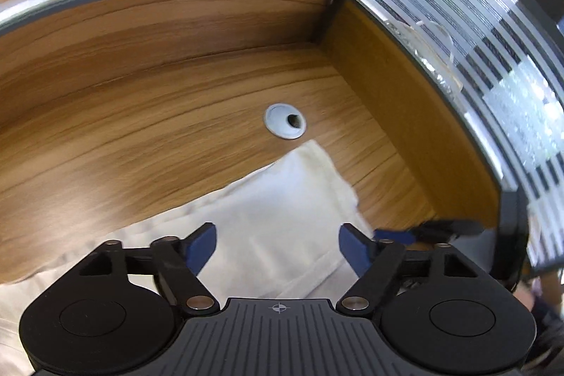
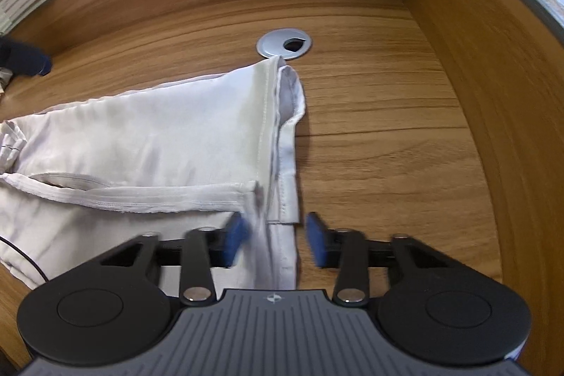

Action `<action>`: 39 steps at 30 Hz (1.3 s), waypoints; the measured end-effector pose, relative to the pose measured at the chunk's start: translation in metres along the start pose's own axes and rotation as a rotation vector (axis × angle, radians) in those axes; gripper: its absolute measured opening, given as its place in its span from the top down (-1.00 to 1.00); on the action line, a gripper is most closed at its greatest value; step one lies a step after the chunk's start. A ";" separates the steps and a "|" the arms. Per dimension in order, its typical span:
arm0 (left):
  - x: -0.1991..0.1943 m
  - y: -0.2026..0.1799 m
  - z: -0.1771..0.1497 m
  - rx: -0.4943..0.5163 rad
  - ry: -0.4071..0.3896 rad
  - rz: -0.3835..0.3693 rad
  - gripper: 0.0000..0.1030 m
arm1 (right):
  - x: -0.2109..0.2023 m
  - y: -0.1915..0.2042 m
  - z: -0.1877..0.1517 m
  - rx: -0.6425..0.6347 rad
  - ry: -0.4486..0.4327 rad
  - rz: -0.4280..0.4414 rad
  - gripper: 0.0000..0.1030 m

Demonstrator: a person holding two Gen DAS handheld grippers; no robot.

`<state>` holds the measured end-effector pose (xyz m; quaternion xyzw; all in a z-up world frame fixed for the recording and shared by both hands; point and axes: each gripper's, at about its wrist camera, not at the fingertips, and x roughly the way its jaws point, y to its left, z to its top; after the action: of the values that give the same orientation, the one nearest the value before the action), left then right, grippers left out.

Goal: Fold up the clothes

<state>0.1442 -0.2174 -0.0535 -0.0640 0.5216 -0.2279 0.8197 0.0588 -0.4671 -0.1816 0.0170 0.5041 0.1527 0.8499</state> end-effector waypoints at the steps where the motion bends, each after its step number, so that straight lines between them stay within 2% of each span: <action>1: 0.003 -0.004 0.003 -0.008 0.007 -0.007 -0.64 | 0.001 0.001 0.000 0.000 -0.005 0.001 0.29; 3: 0.012 -0.012 0.009 -0.022 0.023 -0.014 -0.66 | 0.003 0.004 -0.001 -0.016 -0.014 -0.006 0.33; 5: 0.025 -0.018 0.015 -0.048 0.056 -0.026 -0.67 | 0.003 0.008 -0.002 -0.016 -0.023 -0.012 0.69; 11: 0.067 -0.029 0.022 -0.194 0.182 -0.093 -0.67 | -0.005 0.022 -0.005 0.001 -0.064 -0.039 0.77; 14: 0.091 -0.037 0.022 -0.229 0.240 -0.103 -0.69 | -0.013 0.038 -0.004 -0.022 -0.087 -0.071 0.80; 17: 0.111 -0.049 0.024 -0.201 0.281 -0.066 -0.79 | -0.017 0.054 -0.003 -0.070 -0.100 -0.089 0.80; 22: 0.143 -0.068 0.032 -0.131 0.325 0.010 -0.79 | -0.015 0.067 -0.003 -0.078 -0.106 -0.106 0.81; 25: 0.155 -0.080 0.038 -0.067 0.319 0.067 -0.79 | -0.014 0.070 -0.004 -0.070 -0.117 -0.139 0.80; 28: 0.154 -0.083 0.043 -0.078 0.306 0.063 -0.79 | -0.012 0.063 -0.004 -0.057 -0.119 -0.177 0.71; 30: 0.151 -0.081 0.047 -0.100 0.298 0.050 -0.79 | -0.010 0.059 -0.004 -0.063 -0.123 -0.192 0.50; 32: 0.149 -0.079 0.051 -0.113 0.293 0.060 -0.79 | -0.008 0.053 -0.003 -0.070 -0.128 -0.206 0.21; 33: 0.147 -0.078 0.053 -0.124 0.290 0.060 -0.79 | -0.007 0.051 -0.003 -0.075 -0.127 -0.206 0.16; 35: 0.143 -0.072 0.056 -0.158 0.287 0.056 -0.79 | -0.003 0.047 -0.003 -0.086 -0.121 -0.198 -0.06; 39: 0.142 -0.064 0.061 -0.214 0.288 0.050 -0.79 | 0.004 0.038 -0.001 -0.073 -0.114 -0.157 -0.12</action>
<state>0.2288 -0.3444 -0.1211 -0.1044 0.6562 -0.1576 0.7305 0.0506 -0.4300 -0.1787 -0.0446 0.4487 0.1027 0.8867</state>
